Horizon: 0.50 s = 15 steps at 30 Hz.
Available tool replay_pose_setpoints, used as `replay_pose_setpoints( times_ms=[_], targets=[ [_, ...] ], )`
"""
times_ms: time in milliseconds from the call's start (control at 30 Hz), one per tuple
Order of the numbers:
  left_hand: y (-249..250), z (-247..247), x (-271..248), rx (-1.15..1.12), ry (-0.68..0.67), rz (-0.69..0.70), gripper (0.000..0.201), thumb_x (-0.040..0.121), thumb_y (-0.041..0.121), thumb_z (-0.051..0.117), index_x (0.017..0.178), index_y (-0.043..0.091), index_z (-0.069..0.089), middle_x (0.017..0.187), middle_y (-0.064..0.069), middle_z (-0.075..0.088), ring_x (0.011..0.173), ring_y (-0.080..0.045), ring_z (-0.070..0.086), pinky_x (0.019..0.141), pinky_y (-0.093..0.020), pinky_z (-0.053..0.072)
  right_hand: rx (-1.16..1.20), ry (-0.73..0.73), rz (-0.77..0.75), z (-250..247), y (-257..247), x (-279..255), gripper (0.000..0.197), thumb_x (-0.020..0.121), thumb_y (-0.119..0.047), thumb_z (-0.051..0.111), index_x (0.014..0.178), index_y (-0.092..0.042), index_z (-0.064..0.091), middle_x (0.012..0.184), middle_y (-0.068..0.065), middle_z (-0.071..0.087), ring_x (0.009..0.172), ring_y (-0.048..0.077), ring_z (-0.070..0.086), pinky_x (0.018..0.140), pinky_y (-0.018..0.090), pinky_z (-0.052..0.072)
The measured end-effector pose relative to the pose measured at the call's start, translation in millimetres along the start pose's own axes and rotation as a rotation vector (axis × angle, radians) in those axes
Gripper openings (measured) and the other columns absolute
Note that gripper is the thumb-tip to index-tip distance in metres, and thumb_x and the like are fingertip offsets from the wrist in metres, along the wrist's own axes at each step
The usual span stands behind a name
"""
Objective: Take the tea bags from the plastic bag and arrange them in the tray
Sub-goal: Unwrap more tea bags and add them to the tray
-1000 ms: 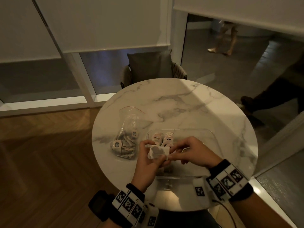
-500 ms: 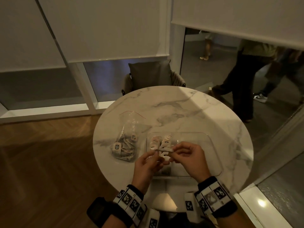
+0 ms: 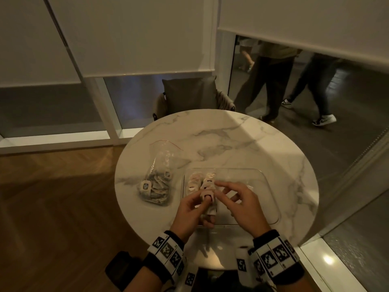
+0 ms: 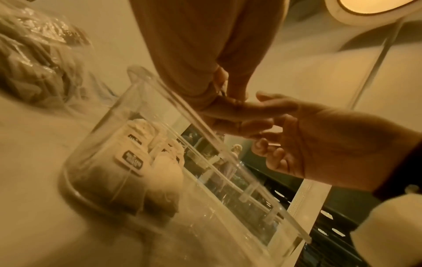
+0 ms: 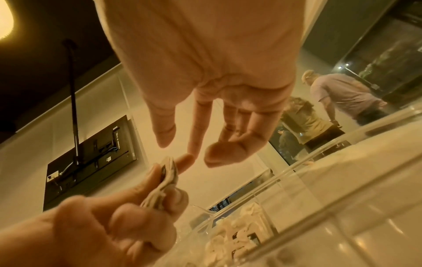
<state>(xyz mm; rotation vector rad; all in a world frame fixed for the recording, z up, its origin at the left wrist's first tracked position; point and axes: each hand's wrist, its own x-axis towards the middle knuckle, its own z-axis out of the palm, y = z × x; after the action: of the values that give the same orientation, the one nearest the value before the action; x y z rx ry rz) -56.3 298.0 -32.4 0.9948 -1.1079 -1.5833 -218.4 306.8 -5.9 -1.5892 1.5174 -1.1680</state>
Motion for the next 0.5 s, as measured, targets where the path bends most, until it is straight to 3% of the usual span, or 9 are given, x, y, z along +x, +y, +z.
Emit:
replay_pose_setpoints(
  times_ms=[167, 300, 400, 500],
  targets=[
    [-0.3, -4.3, 0.6, 0.012, -0.083, 0.001, 0.032, 0.092, 0.009, 0.063, 0.119, 0.01, 0.046, 0.078, -0.012, 0.068, 0.049, -0.021, 0.061, 0.045, -0.026, 0.05, 0.116, -0.1, 0.046, 2.8, 0.3, 3.5, 0.015, 0.084, -0.027, 0.074, 0.099, -0.026, 0.077, 0.087, -0.011, 0.073, 0.07, 0.001, 0.062, 0.06, 0.016, 0.046],
    [-1.3, -5.1, -0.2, 0.019, -0.094, -0.018, 0.044, 0.085, 0.002, 0.071, 0.12, 0.007, 0.044, 0.09, -0.015, 0.072, 0.062, -0.028, 0.068, 0.047, -0.028, 0.053, 0.075, -0.103, 0.017, 0.5, -5.6, 16.0, 0.005, 0.079, -0.022, 0.08, 0.083, -0.024, 0.078, 0.08, -0.009, 0.074, 0.07, 0.005, 0.064, 0.062, 0.019, 0.047],
    [-1.8, -5.1, 2.1, -0.034, -0.077, -0.048, 0.058, 0.077, -0.003, 0.078, 0.125, 0.011, 0.049, 0.113, -0.018, 0.069, 0.091, -0.038, 0.072, 0.063, -0.038, 0.06, -0.096, 0.058, -0.137, -6.4, -15.1, 27.5, 0.005, 0.077, -0.026, 0.081, 0.076, -0.026, 0.076, 0.075, -0.013, 0.071, 0.067, 0.007, 0.062, 0.059, 0.013, 0.046],
    [-4.5, -8.5, 6.2, -0.067, -0.055, -0.022, 0.064, 0.074, -0.002, 0.081, 0.13, 0.01, 0.053, 0.122, -0.016, 0.067, 0.107, -0.036, 0.069, 0.088, -0.048, 0.057, -0.079, 0.023, -0.178, -12.0, -21.2, 33.2, 0.003, 0.078, -0.022, 0.081, 0.076, -0.023, 0.078, 0.07, -0.013, 0.072, 0.065, 0.006, 0.064, 0.059, 0.01, 0.045]
  ],
)
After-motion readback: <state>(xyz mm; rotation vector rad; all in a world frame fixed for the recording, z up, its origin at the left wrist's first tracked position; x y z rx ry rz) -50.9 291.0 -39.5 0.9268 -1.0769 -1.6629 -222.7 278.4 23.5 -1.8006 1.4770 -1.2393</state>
